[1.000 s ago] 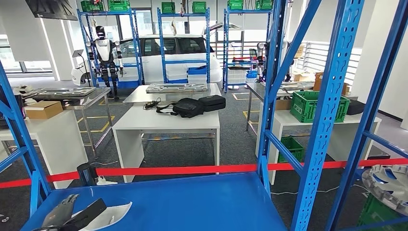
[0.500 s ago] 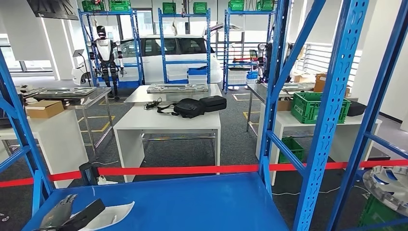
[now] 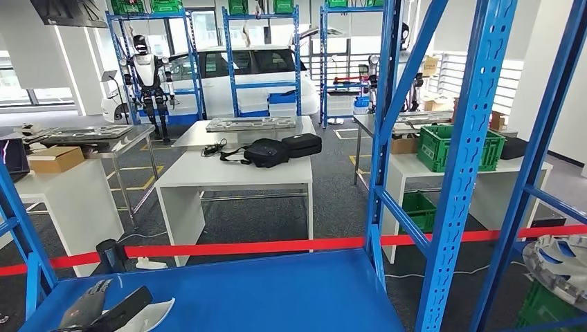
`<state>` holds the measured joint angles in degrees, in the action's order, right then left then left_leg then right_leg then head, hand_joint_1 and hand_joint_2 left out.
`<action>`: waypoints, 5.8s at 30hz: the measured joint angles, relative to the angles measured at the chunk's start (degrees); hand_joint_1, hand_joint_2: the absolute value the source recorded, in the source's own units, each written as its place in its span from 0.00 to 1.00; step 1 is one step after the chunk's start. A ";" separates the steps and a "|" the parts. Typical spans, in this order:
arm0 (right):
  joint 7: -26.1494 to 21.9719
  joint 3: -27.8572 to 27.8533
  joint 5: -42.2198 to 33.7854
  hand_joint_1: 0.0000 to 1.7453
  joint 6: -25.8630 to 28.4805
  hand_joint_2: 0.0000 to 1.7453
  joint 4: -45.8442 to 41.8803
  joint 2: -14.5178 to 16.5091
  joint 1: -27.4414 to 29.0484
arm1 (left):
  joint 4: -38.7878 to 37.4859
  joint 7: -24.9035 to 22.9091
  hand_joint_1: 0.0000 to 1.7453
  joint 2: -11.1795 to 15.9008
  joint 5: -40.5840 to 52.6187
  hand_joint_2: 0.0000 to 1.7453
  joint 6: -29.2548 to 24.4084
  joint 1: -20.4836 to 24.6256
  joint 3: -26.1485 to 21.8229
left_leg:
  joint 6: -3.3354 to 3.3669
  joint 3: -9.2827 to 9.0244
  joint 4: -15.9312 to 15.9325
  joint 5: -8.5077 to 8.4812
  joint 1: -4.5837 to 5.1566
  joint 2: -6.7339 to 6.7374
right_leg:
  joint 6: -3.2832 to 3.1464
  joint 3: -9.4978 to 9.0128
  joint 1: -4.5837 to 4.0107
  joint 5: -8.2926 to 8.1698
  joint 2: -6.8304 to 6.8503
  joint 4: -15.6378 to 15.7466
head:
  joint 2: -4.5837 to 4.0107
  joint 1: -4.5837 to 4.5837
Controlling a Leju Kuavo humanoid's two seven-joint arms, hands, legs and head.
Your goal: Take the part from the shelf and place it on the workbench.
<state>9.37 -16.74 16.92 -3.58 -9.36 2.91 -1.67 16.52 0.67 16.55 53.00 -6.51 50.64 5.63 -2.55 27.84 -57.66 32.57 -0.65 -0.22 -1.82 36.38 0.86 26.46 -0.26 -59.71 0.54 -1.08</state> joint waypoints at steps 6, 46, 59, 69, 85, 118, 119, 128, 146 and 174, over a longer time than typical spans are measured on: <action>0.05 -0.04 0.44 0.00 0.00 0.00 -0.02 -0.02 0.14 | -0.19 0.16 0.00 0.22 0.02 0.00 0.27 -0.91 -0.25 | -0.48 12.89 -16.94 1.22 -0.08 0.05 | -0.85 -4.56 0.13 3.54 -0.17 0.22 | 0.01 0.16; -0.78 -0.08 1.16 0.00 -1.16 0.00 0.05 -0.35 0.06 | 1.07 33.47 0.00 1.78 -30.15 1.00 54.70 -5.62 -21.81 | 1.96 8.46 -0.97 -8.16 0.45 -0.53 | 1.37 -9.97 -0.25 6.53 -0.47 3.17 | 0.01 -0.08; -0.78 -1.43 0.84 0.00 -1.21 0.00 0.05 -0.31 0.05 | 10.58 39.59 0.00 1.12 -35.97 1.00 59.05 -8.78 -18.19 | 1.96 8.44 -0.97 -8.16 0.45 -0.52 | 1.37 -9.98 -0.24 6.53 -0.48 3.17 | 0.01 -0.08; -0.80 -1.82 1.59 0.00 -1.19 0.00 0.05 0.06 0.26 | 16.95 39.70 0.00 7.14 -36.12 1.00 59.37 -11.90 -2.77 | 1.94 8.37 -0.92 -8.15 0.43 -0.44 | 1.37 -10.00 -0.28 6.55 -0.54 3.16 | 0.01 -0.08; -0.82 -1.82 2.93 0.00 -2.10 0.00 0.05 0.33 0.38 | 20.57 38.13 0.00 16.87 -35.72 1.00 58.35 -15.77 10.24 | 1.90 8.31 -0.84 -8.14 0.40 -0.46 | 1.36 -10.04 -0.29 6.62 -0.53 3.16 | 0.01 -0.08; -0.10 -1.82 5.11 0.00 -1.16 0.00 0.05 1.18 0.28 | 7.11 14.19 0.77 14.32 -19.57 1.00 16.48 -8.19 26.02 | 1.86 8.02 -0.82 -8.17 0.39 -0.46 | 1.36 -10.27 -0.29 6.62 -0.53 3.16 | 0.01 -0.10; -0.12 -1.82 5.19 0.00 -1.20 0.00 0.05 1.18 0.28 | 7.10 14.09 1.00 14.14 -19.27 1.00 15.05 -8.42 26.02 | 1.86 8.02 -0.82 -8.17 0.39 -0.46 | 1.36 -10.27 -0.29 6.62 -0.53 3.16 | 0.01 -0.10; -0.65 -1.89 5.90 0.00 -1.78 0.00 0.05 1.18 0.30 | 7.18 14.31 1.00 13.09 -16.45 1.00 10.95 -10.46 25.96 | 1.85 8.02 -0.82 -8.16 0.40 -0.45 | 1.36 -10.26 -0.27 6.62 -0.54 3.17 | 0.01 -0.10; -0.87 -2.63 5.88 0.00 -1.70 0.00 0.05 1.20 0.31 | 7.19 14.72 1.00 11.30 -14.96 1.00 9.93 -10.00 24.65 | 1.85 7.84 -0.81 -8.16 0.41 -0.50 | 1.36 -10.45 -0.27 6.62 -0.49 3.16 | 0.01 -0.10; -1.18 -4.25 6.94 0.00 -0.85 0.00 0.05 1.46 0.30 | 31.29 29.22 1.00 2.65 -56.86 1.00 32.09 -18.59 0.80 | 1.82 7.83 -0.80 -8.14 0.42 -0.48 | 1.37 -10.41 -0.25 6.63 -0.47 3.17 | 0.01 -0.12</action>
<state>8.19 -20.99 23.86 -4.43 -9.31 4.37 -1.37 47.81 29.89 19.20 -3.86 25.58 32.05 6.43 -0.73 35.67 -58.45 24.42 -0.23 -0.70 -0.46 25.97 0.62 33.09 -0.72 -56.54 0.55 -1.20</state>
